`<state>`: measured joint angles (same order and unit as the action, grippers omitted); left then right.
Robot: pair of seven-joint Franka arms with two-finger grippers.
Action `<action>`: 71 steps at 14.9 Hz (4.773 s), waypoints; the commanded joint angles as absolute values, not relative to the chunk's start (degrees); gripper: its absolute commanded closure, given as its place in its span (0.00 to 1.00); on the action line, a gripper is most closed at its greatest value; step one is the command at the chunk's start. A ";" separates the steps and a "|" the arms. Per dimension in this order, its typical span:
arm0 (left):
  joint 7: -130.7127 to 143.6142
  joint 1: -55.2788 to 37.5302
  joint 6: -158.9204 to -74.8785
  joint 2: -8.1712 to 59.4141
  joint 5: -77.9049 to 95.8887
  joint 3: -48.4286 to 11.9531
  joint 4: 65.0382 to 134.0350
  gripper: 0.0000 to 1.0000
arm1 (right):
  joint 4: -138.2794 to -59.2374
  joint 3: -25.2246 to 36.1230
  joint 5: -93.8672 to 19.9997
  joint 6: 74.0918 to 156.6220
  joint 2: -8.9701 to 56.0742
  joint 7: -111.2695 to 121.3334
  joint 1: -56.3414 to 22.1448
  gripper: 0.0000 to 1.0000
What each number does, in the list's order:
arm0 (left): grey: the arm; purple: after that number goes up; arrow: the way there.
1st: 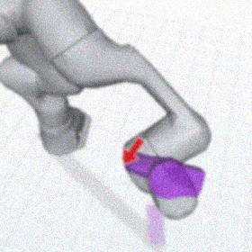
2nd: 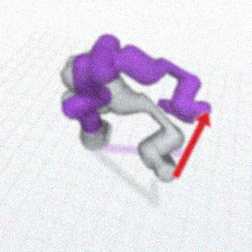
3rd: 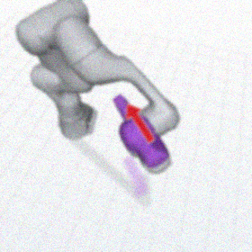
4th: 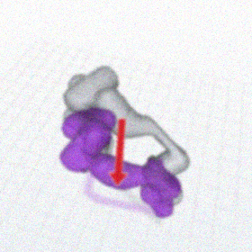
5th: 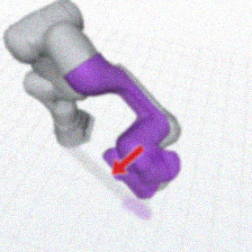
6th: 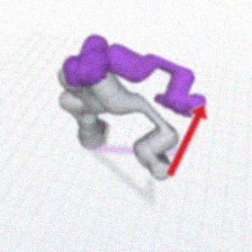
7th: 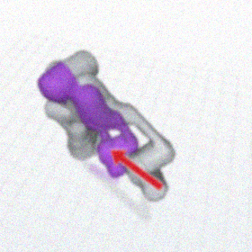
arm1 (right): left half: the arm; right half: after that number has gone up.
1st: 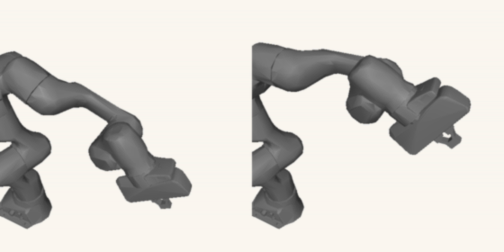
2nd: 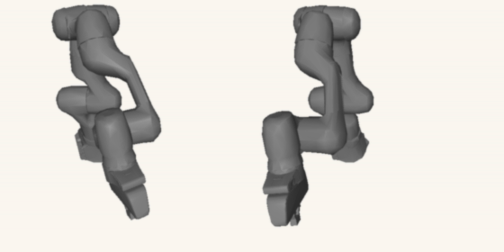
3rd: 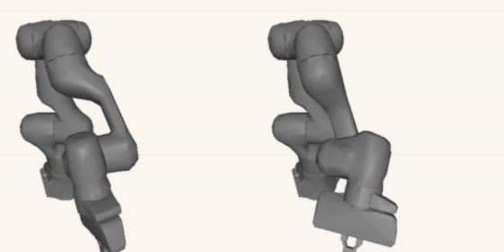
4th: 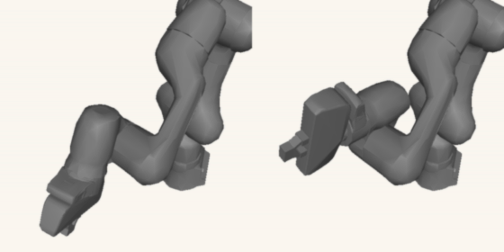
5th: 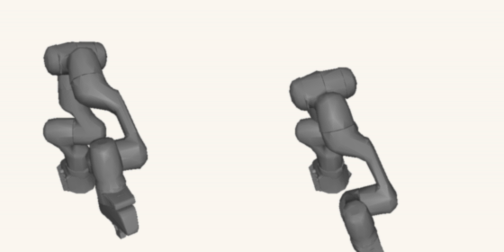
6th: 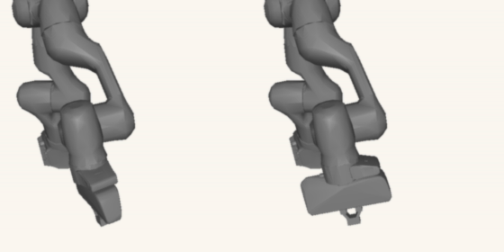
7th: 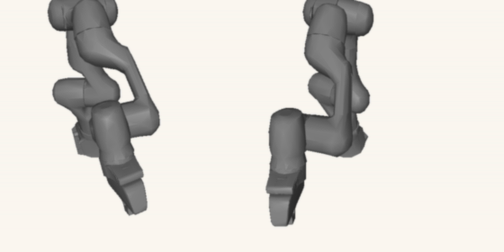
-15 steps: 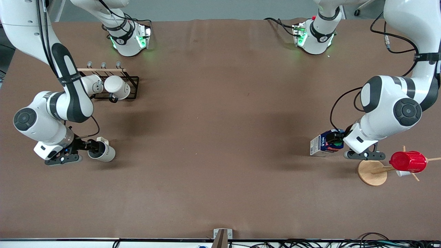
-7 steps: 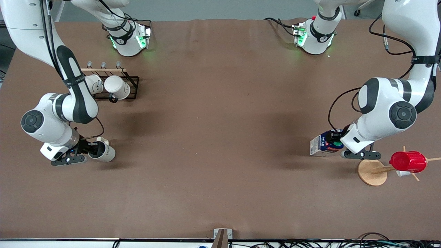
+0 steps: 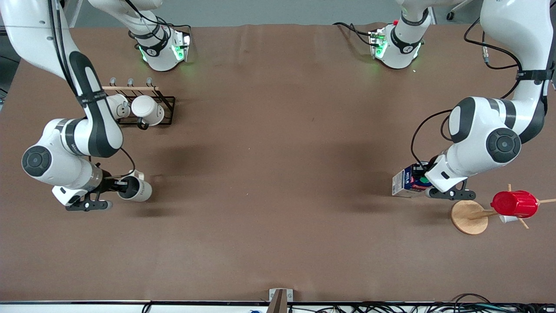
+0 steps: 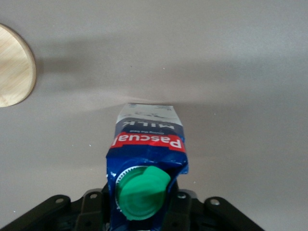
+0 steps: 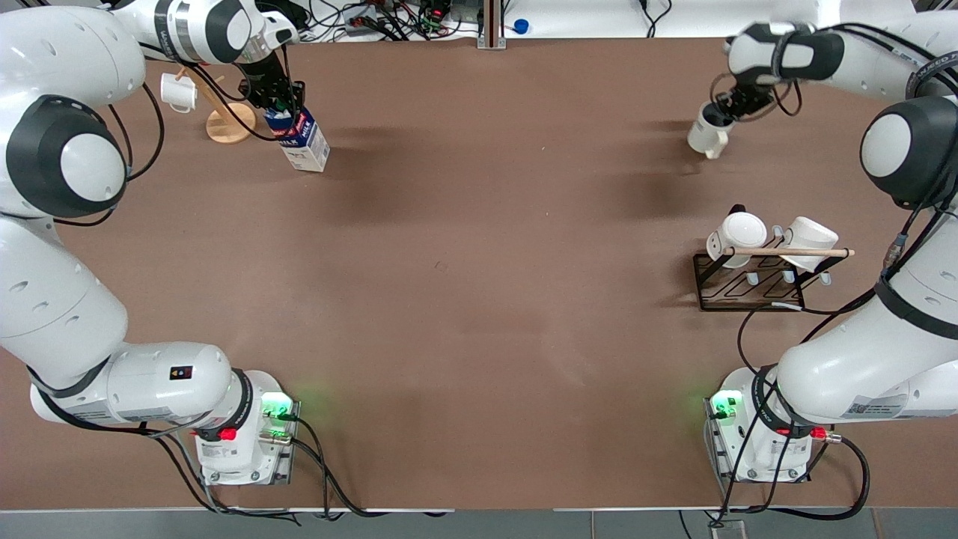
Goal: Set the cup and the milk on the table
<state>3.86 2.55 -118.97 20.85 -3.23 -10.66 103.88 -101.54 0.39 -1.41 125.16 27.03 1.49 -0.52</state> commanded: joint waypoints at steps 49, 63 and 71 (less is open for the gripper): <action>43.42 -19.33 -113.73 39.11 -2.55 -22.59 78.57 0.44 | -79.89 0.76 1.69 87.20 4.40 -15.68 2.99 0.00; 26.48 -6.17 -104.70 21.73 -9.40 -19.77 78.57 0.00 | -80.86 7.39 -0.26 83.76 3.95 -2.55 -0.45 0.00; 8.89 10.17 -90.62 7.31 -2.66 -20.30 80.23 0.00 | -80.86 3.08 -0.18 84.11 3.96 -2.72 2.37 0.00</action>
<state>11.75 6.62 -91.99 11.11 -6.54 -19.77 77.10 -79.31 4.17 0.65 83.76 5.36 -3.04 1.07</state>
